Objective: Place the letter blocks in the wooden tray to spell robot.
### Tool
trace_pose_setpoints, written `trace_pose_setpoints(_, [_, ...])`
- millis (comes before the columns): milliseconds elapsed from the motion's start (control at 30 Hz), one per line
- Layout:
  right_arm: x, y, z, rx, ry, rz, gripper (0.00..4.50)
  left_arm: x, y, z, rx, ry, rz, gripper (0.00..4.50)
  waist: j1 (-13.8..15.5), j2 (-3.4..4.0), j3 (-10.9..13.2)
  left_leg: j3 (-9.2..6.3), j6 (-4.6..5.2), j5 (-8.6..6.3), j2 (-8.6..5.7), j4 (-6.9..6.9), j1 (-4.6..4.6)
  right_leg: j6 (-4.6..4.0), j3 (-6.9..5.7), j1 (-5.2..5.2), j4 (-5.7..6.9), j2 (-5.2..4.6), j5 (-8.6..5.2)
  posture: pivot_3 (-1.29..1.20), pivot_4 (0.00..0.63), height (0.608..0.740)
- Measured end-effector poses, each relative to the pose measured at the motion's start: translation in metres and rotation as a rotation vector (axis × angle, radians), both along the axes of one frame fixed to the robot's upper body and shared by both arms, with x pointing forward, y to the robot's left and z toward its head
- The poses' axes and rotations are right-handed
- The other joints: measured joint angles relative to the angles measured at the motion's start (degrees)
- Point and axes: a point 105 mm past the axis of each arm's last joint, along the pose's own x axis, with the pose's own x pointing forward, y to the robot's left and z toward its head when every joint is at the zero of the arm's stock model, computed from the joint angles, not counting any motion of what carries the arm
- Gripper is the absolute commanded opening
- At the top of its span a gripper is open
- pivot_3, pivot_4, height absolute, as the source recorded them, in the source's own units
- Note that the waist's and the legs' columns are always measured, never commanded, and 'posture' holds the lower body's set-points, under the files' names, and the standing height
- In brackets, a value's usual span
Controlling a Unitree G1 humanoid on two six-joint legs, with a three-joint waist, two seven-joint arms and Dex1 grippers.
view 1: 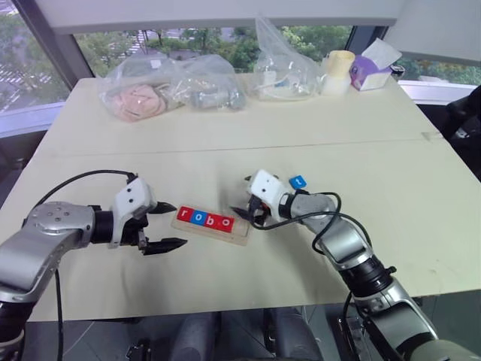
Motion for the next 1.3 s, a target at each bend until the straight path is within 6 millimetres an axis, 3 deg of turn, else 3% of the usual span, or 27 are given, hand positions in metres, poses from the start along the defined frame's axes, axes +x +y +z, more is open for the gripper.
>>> trace_pose_setpoints(167, [0.023, -0.076, 0.044, 0.215, -0.035, -0.425, 4.46, 0.012, -0.021, 0.025, -0.14, -0.075, -0.002, 4.5, 0.1, -0.06, 0.0, -0.1, 0.0, 0.0, -0.02, 0.05, 0.03, 0.03, 0.0, 0.06, 0.01, 0.01, 0.02, 0.0, 0.15, 0.74])
trace_pose_setpoints(267, [0.022, -0.1, 0.037, 0.286, 0.014, -0.604, 4.46, 0.024, -0.027, 0.032, -0.189, -0.117, 0.02, 4.5, -0.2, -0.05, 0.0, 0.03, 0.01, 0.0, 0.0, -0.04, 0.11, 0.02, 0.04, 0.05, 0.05, 0.04, 0.03, 0.0, 0.15, 0.74])
trace_pose_setpoints(467, [0.012, -0.101, 0.0, 0.267, 0.117, -0.632, 4.46, 0.036, -0.05, 0.033, -0.263, -0.121, -0.003, 4.5, -0.4, -0.04, 0.0, 0.23, 0.02, 0.01, 0.02, 0.01, 0.11, 0.09, 0.08, 0.05, 0.08, 0.09, 0.07, 0.0, 0.15, 0.74])
trace_pose_setpoints(600, [0.016, -0.104, -0.006, 0.244, 0.116, -0.636, 4.46, 0.04, -0.052, 0.028, -0.255, -0.12, 0.001, 4.5, -0.4, -0.05, 0.0, 0.25, 0.03, 0.01, 0.02, 0.05, 0.13, 0.03, 0.09, 0.07, 0.08, 0.1, 0.05, 0.0, 0.15, 0.74])
trace_pose_setpoints(900, [0.017, -0.092, -0.03, 0.205, 0.172, -0.612, 4.46, 0.046, -0.048, 0.023, -0.236, -0.125, 0.037, 4.5, -0.3, -0.05, 0.0, 0.24, 0.03, 0.02, 0.03, 0.05, 0.13, 0.04, 0.1, 0.09, 0.08, 0.09, 0.06, 0.0, 0.15, 0.74])
trace_pose_setpoints(1000, [0.019, -0.091, -0.032, 0.212, 0.162, -0.618, 3.59, 0.045, -0.047, 0.019, -0.225, -0.125, 0.042, 4.5, -0.4, -0.06, 0.0, 0.24, 0.03, 0.02, 0.03, 0.05, 0.25, 0.03, 0.1, 0.19, 0.08, 0.1, 0.05, 0.0, 0.15, 0.74])
trace_pose_setpoints(1167, [0.02, -0.09, -0.032, 0.205, 0.153, -0.626, 1.17, 0.044, -0.047, 0.016, -0.216, -0.121, 0.041, 4.5, 0.0, -0.06, 0.0, 0.22, 0.02, 0.01, 0.02, 0.06, 0.29, 0.02, 0.1, 0.26, 0.07, 0.07, 0.04, 0.0, 0.15, 0.74])
trace_pose_setpoints(1300, [0.021, -0.092, -0.031, 0.199, 0.147, -0.643, 1.18, 0.044, -0.047, 0.016, -0.208, -0.13, 0.042, 4.5, -0.1, -0.06, 0.0, 0.21, 0.02, 0.01, 0.02, 0.05, 0.3, 0.02, 0.09, 0.26, 0.06, 0.07, 0.04, 0.0, 0.15, 0.74])
